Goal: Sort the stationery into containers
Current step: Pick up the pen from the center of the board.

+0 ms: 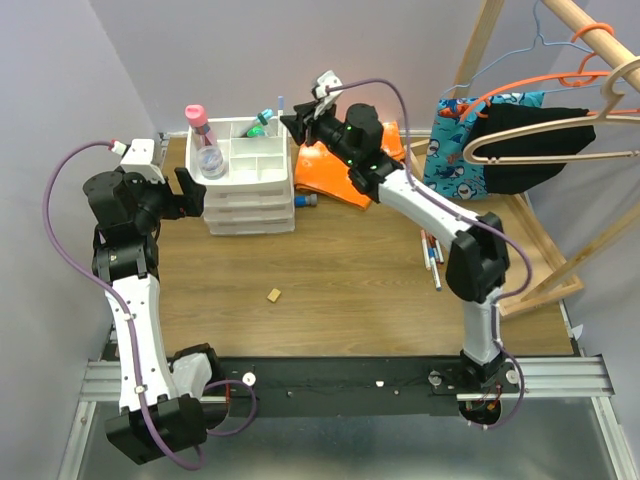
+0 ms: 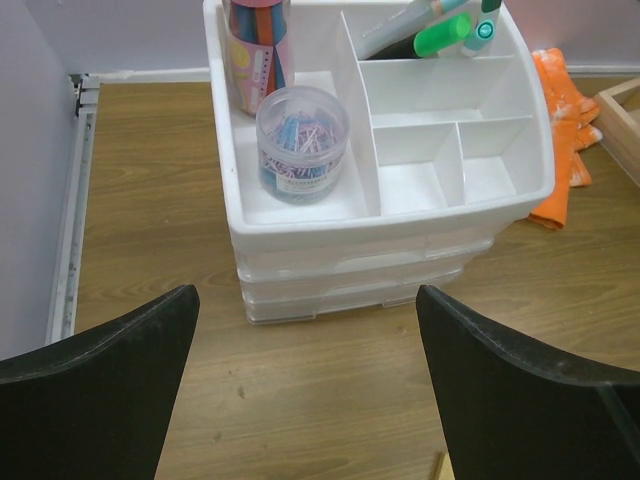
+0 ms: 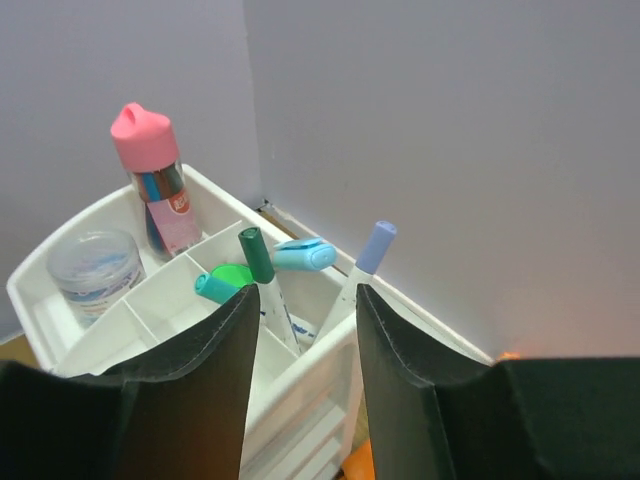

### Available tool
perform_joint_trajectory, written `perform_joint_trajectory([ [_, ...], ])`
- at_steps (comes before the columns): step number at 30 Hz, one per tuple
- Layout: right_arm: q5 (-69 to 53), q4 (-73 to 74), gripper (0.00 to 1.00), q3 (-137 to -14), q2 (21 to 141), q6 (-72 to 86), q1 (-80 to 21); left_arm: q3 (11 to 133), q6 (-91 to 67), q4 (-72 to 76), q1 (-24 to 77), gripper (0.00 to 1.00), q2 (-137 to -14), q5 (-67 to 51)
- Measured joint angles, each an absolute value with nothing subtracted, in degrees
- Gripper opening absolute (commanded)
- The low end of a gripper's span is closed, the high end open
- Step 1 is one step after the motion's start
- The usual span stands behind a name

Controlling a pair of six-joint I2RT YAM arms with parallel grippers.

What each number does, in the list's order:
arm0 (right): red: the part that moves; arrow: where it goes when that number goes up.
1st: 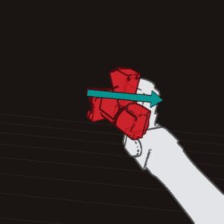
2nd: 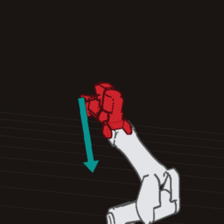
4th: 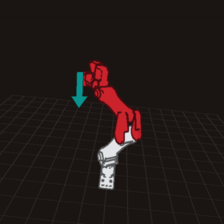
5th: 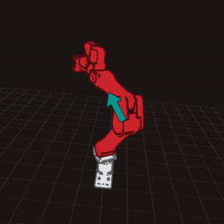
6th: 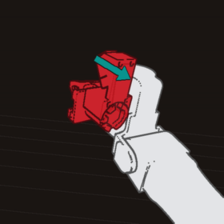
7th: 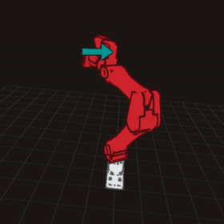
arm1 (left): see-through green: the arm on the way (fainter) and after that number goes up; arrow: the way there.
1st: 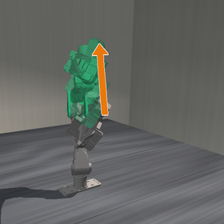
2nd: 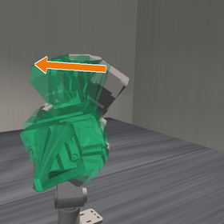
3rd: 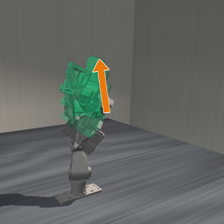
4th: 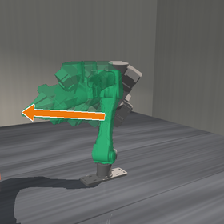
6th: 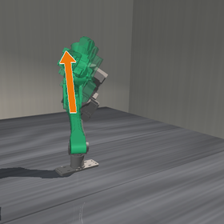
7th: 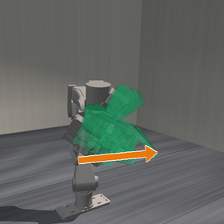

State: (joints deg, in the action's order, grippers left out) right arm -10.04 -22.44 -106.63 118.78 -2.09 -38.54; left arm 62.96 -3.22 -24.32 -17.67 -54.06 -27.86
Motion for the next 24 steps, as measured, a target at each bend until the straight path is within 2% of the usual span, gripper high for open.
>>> perform_joint_trajectory([
  [7, -0.58, -6.92, 0.49, -99.31, 101.95, 0.4, -38.57, 62.89, -5.54, -22.7, -17.67, 0.99, -53.06, -28.75],
  [9, 2.5, 2.42, 0.49, -95.33, 97.34, 1.63, -38.22, 62.89, -5.93, -22.35, -17.52, 0.99, -52.77, -29.04],
  [13, 4.4, 16.58, 0.49, -88.29, 96.84, 4.86, -35.86, 62.89, -6.07, -22.37, -16.49, 0.99, -52.49, -29.21],
  [17, 4.58, 28.23, 0.48, -76.73, 99.5, 10.52, -27.9, 62.89, -6.07, -22.39, -14.7, 0.99, -52.42, -29.26],
  [21, 5.89, 35.07, 0.45, -71.18, 101.06, 13.45, -19.99, 62.89, -6.04, -22.41, -13.65, 0.99, -52.34, -29.28],
  [24, 6.02, 36.53, 0.45, -71.31, 101.01, 14.0, -17.78, 62.89, -6.04, -22.41, -13.37, 0.99, -52.29, -29.28],
])
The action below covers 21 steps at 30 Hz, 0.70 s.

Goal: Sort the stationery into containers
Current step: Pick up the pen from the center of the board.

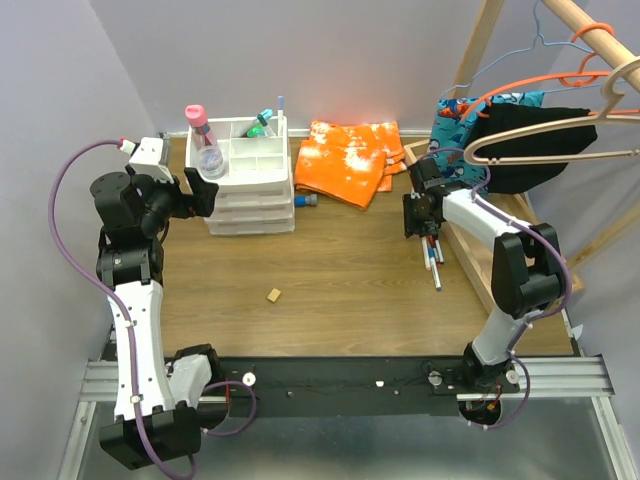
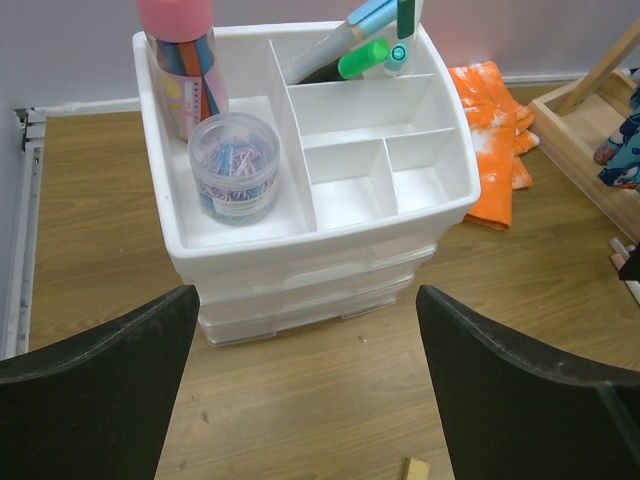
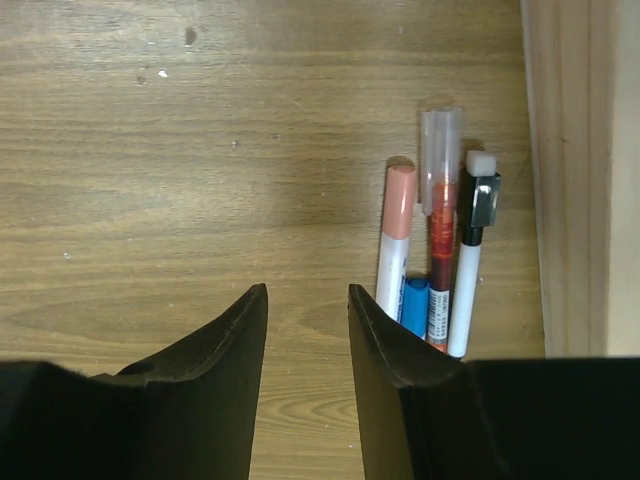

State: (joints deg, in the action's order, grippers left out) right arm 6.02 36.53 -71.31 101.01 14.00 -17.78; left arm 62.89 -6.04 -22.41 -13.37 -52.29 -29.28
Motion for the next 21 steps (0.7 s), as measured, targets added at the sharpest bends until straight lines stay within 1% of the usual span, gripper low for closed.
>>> perform_joint_trajectory([
  [11, 6.83, 36.77, 0.43, -71.81, 101.89, 13.93, -17.1, 62.85, -6.09, -22.35, -13.37, 0.99, -52.27, -29.26],
  [21, 10.33, 36.6, 0.44, -71.81, 103.44, 13.41, -16.56, 61.76, -6.26, -21.87, -13.37, 0.99, -52.29, -29.26],
])
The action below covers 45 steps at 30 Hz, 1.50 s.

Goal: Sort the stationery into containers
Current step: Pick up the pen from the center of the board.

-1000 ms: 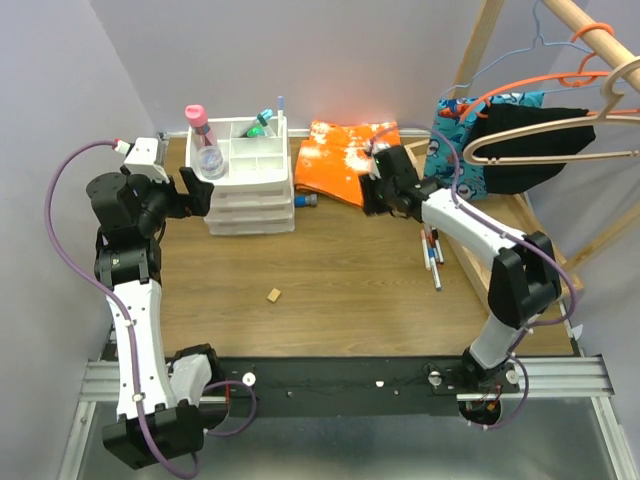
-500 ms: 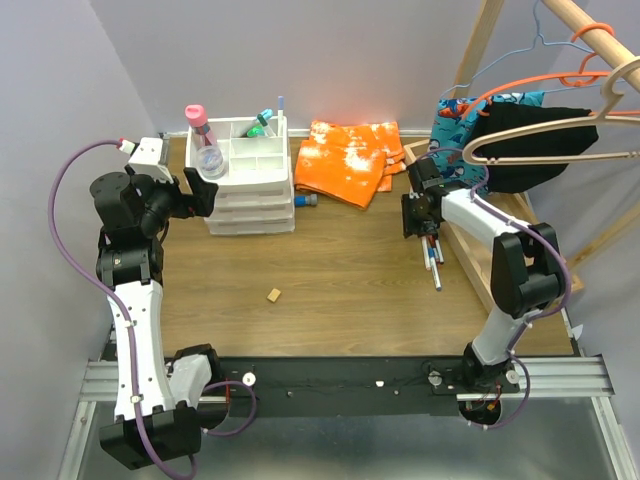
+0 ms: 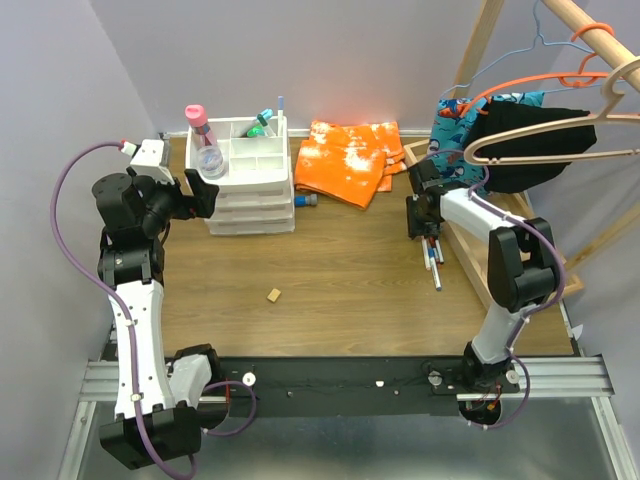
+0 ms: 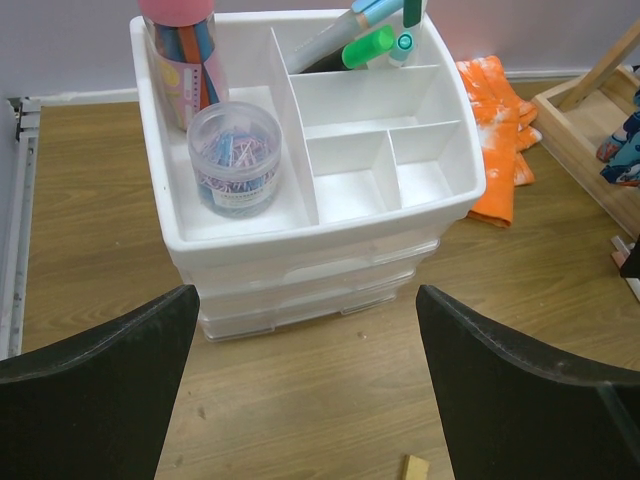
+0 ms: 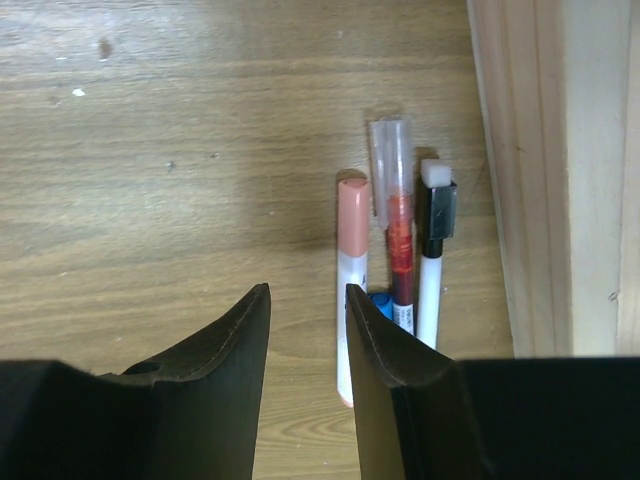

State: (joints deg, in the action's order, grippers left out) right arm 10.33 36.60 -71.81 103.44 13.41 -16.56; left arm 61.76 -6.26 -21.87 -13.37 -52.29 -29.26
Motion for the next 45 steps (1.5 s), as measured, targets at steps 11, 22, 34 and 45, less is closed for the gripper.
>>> perform_joint_trajectory([
  [11, 12.19, 35.31, 0.43, -71.81, 107.2, 11.44, -15.14, 61.36, -6.5, -21.85, -13.39, 0.99, -52.27, -29.26],
  [22, 3.29, 33.8, 0.32, -72.69, 108.88, 10.07, -13.45, 61.14, -6.5, -21.87, -13.39, 0.99, -52.27, -29.26],
  [34, 0.93, 33.58, 0.23, -72.77, 109.08, 7.49, -13.39, 60.95, -6.5, -21.91, -13.54, 0.99, -52.27, -29.26],
  [45, -7.57, 36.56, 0.04, -78.24, 109.49, 6.83, -15.97, 61.06, -6.04, -22.11, -13.54, 0.99, -52.29, -29.23],
])
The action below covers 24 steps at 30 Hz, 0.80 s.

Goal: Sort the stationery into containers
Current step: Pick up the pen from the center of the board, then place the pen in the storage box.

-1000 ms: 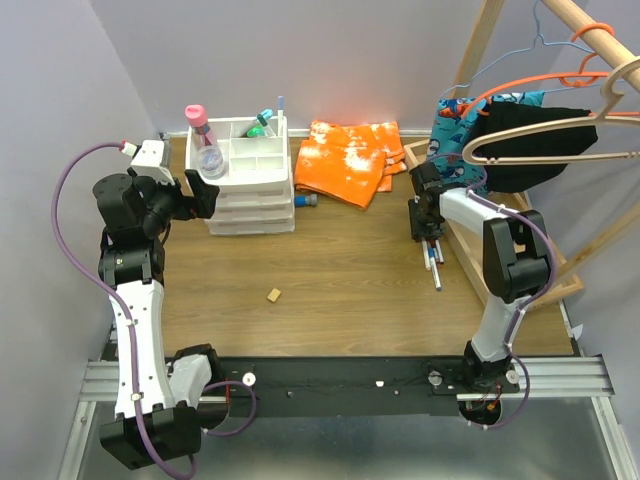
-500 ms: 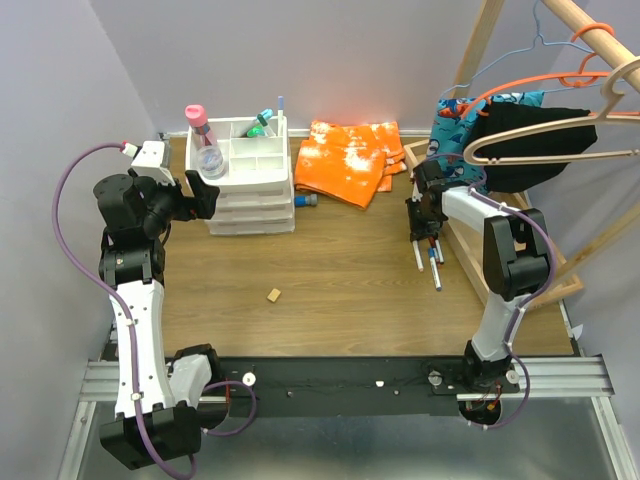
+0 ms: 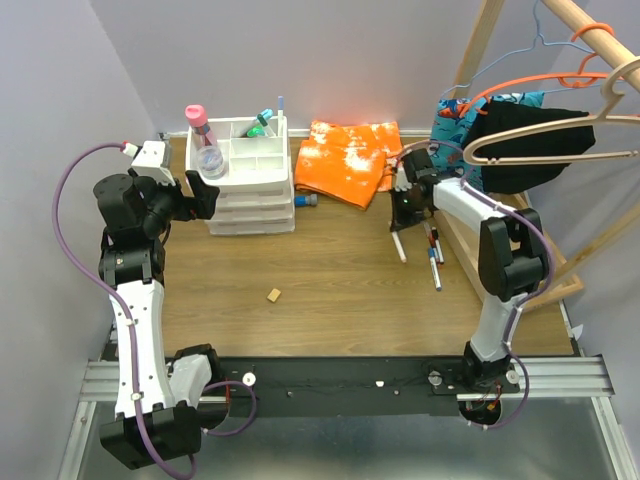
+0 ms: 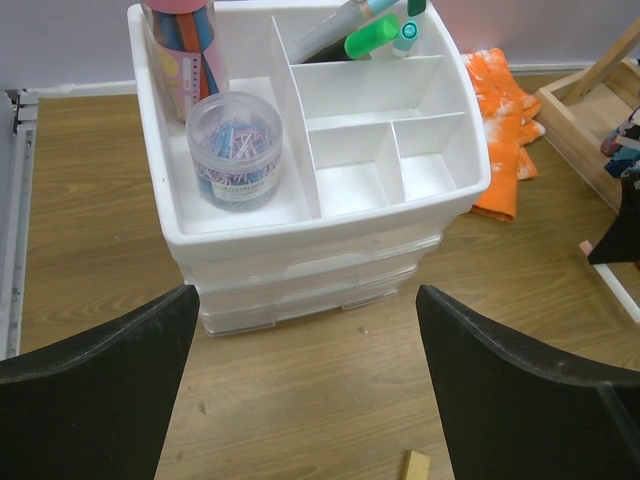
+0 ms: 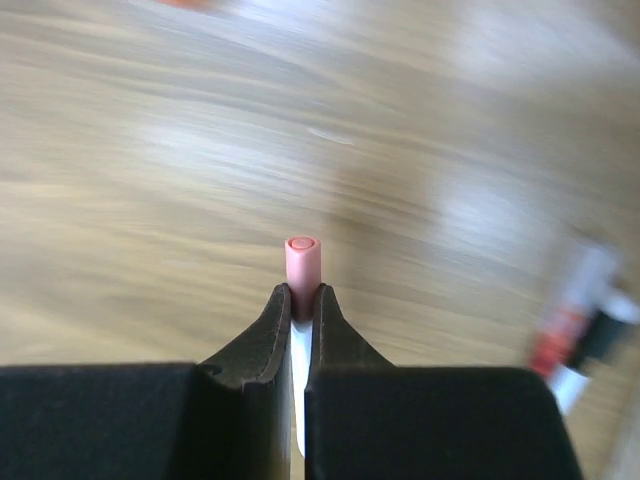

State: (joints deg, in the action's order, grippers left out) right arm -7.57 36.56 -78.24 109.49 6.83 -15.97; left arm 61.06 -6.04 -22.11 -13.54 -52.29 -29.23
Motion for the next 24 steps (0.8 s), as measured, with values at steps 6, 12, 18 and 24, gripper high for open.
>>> perform_joint_trajectory([
  [6, -15.07, 36.27, 0.03, -90.35, 107.87, 8.54, -25.78, 62.22, -5.39, -22.24, -13.54, 0.99, -52.8, -29.21],
  [12, -19.27, 30.02, 0.01, -101.54, 106.48, 8.99, -31.24, 62.81, -4.95, -22.44, -14.2, 0.99, -52.82, -29.17],
  [18, -19.84, 16.01, 0.01, -105.43, 106.06, 8.73, -31.33, 63.0, -4.03, -22.9, -14.85, 0.99, -52.82, -29.12],
  [24, -19.38, 2.98, 0.01, -114.21, 110.24, 8.8, -32.05, 63.0, -3.57, -22.96, -15.03, 0.99, -52.82, -28.86],
])
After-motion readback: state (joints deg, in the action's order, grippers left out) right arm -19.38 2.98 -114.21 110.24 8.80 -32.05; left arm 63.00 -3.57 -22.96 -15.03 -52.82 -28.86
